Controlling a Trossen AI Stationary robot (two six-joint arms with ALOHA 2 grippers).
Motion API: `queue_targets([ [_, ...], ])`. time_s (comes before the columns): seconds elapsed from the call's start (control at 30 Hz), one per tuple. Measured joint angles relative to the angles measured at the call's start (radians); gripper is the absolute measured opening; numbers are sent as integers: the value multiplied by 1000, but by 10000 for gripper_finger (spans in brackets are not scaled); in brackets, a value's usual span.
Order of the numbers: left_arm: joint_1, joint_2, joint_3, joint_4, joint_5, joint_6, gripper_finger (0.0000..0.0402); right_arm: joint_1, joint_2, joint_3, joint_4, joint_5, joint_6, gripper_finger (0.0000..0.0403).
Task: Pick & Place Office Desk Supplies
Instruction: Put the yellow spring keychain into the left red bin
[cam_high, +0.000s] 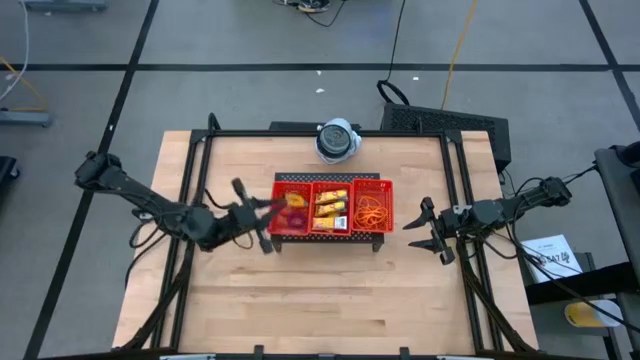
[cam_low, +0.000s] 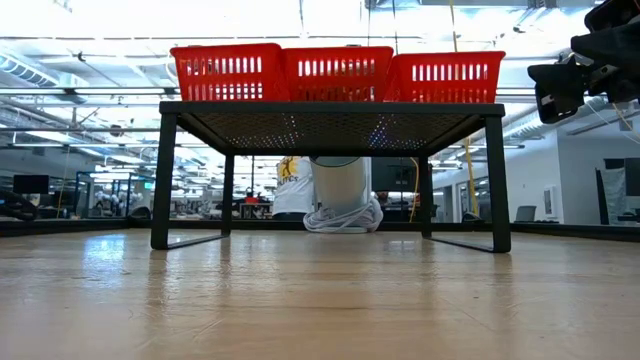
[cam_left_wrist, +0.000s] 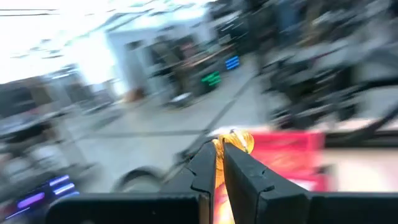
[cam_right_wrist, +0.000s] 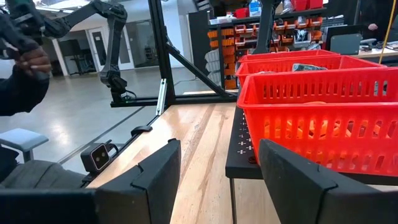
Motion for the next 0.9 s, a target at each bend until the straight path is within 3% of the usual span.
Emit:
queue_targets([
  [0.17, 2, -1, 0, -103, -258, 0, 31, 0, 0, 0, 0, 0, 0, 206],
  [0.27, 19, 11, 0, -214, -285, -105, 31, 0, 0, 0, 0, 0, 0, 206],
  [0.37, 35, 16, 0, -319, -260, -251, 31, 0, 0, 0, 0, 0, 0, 206],
  [0.57, 78, 33, 0, -452, -109, -465, 31, 0, 0, 0, 0, 0, 0, 206],
  [0.9, 106, 64, 0, -463, 69, -542, 31, 0, 0, 0, 0, 0, 0, 206],
])
